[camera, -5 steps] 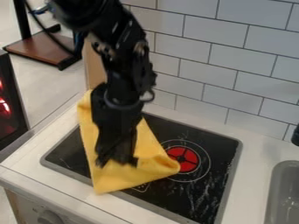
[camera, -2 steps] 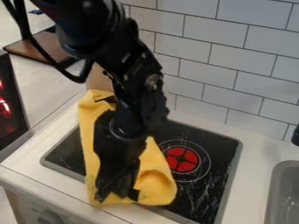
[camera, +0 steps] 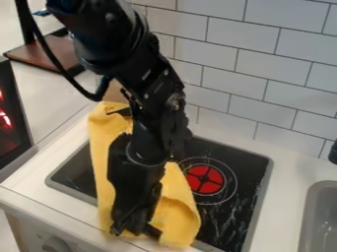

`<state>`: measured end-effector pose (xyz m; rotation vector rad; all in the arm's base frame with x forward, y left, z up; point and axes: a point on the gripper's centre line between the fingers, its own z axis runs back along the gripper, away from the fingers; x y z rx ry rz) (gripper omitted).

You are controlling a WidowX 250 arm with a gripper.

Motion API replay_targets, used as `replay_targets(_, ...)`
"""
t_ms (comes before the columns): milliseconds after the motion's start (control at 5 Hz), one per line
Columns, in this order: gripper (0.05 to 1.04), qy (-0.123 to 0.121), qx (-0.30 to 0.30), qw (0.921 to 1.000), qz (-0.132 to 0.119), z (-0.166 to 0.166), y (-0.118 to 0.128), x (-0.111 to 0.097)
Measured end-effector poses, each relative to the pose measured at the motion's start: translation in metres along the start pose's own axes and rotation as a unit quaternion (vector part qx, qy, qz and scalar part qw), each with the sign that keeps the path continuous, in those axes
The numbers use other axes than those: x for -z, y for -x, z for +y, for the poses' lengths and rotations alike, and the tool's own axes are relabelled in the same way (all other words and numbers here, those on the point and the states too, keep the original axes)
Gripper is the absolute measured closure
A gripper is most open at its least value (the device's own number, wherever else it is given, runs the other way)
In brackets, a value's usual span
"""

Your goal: Unfolding the cloth from top left to bottom right

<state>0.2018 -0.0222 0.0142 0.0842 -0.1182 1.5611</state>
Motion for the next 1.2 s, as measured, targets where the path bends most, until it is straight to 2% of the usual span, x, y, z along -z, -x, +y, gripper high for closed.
replay_targets(200,0.288,0.001,-0.001,1.0000,-0.004,-0.004,-0.001,0.001)
replay_targets(400,0.065,0.004,-0.001,1.0000,0.001,-0.008,-0.002,-0.002)
replay_targets(600,0.075,-0.003,-0.013,0.9998,0.016,-0.015,-0.002,-0.010)
replay_targets(800,0.084,0.012,-0.012,0.9990,0.041,-0.025,0.003,-0.032)
replay_targets(1000,0.084,0.016,-0.027,0.9968,0.073,-0.030,-0.002,-0.056)
replay_targets(1200,0.084,0.024,-0.021,0.9967,0.074,-0.034,-0.003,-0.067)
